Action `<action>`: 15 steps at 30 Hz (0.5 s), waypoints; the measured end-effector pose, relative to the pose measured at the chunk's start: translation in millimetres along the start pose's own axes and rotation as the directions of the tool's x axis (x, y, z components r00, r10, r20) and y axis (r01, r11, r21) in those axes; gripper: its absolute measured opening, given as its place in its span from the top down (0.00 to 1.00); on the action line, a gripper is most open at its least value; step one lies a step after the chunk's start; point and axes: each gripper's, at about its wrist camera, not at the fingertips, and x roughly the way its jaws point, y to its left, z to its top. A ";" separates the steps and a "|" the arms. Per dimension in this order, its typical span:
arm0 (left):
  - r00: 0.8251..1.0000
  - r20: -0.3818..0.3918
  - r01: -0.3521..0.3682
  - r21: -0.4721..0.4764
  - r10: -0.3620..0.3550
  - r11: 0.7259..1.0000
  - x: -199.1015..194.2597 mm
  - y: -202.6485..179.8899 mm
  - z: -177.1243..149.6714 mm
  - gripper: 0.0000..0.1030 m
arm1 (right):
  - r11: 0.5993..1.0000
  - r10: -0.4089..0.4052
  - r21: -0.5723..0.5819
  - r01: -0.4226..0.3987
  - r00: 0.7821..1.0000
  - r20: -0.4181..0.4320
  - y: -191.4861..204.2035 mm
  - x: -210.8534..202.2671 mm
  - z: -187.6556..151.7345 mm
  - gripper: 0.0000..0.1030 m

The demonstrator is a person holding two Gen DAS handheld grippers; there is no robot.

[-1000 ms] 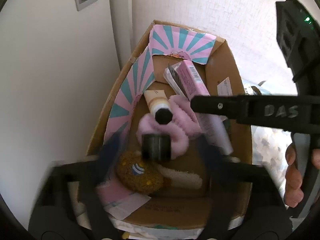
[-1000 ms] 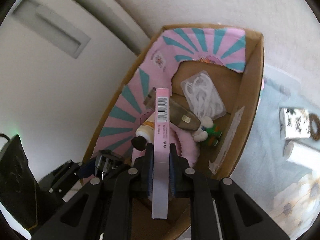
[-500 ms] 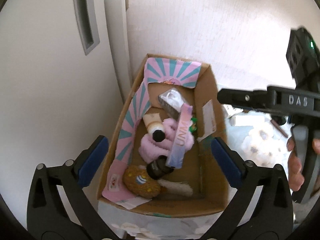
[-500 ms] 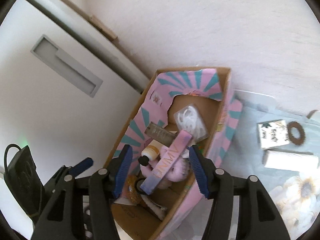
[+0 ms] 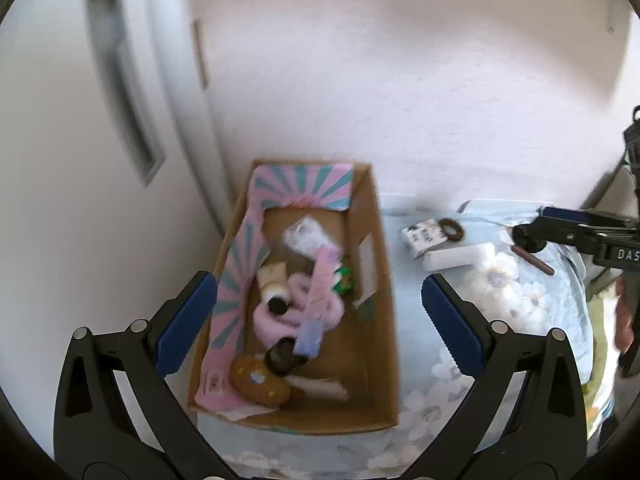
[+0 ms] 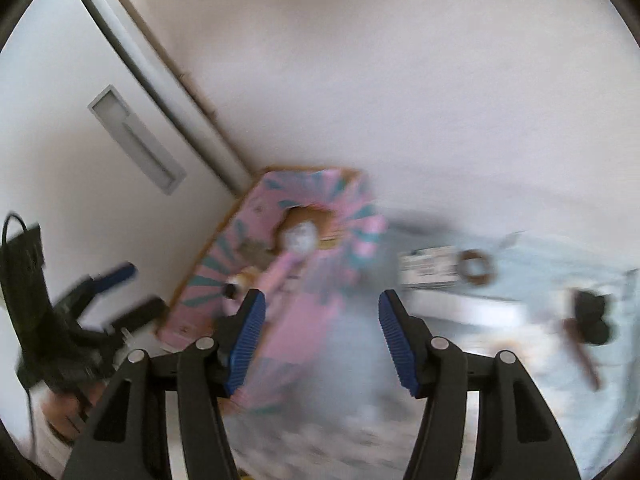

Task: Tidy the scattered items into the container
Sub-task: 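Move both tools back over the bed toward the remaining items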

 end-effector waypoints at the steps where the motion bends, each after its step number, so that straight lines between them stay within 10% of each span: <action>1: 1.000 0.011 0.003 0.019 -0.003 1.000 -1.7 -8.4 4.6 0.01 | 0.999 -0.034 -0.007 0.034 0.999 0.007 -2.0 -6.3 3.2 0.47; 7: 0.999 0.020 0.027 0.128 -0.030 0.991 3.7 -61.5 25.4 0.01 | 0.950 -0.292 -0.096 0.296 0.955 0.049 -43.4 -63.7 -4.6 0.47; 15: 0.999 -0.002 0.045 0.307 -0.047 0.951 38.1 -150.6 36.8 0.01 | 0.935 -0.352 -0.034 0.353 0.936 0.027 -96.4 -78.8 -17.8 0.46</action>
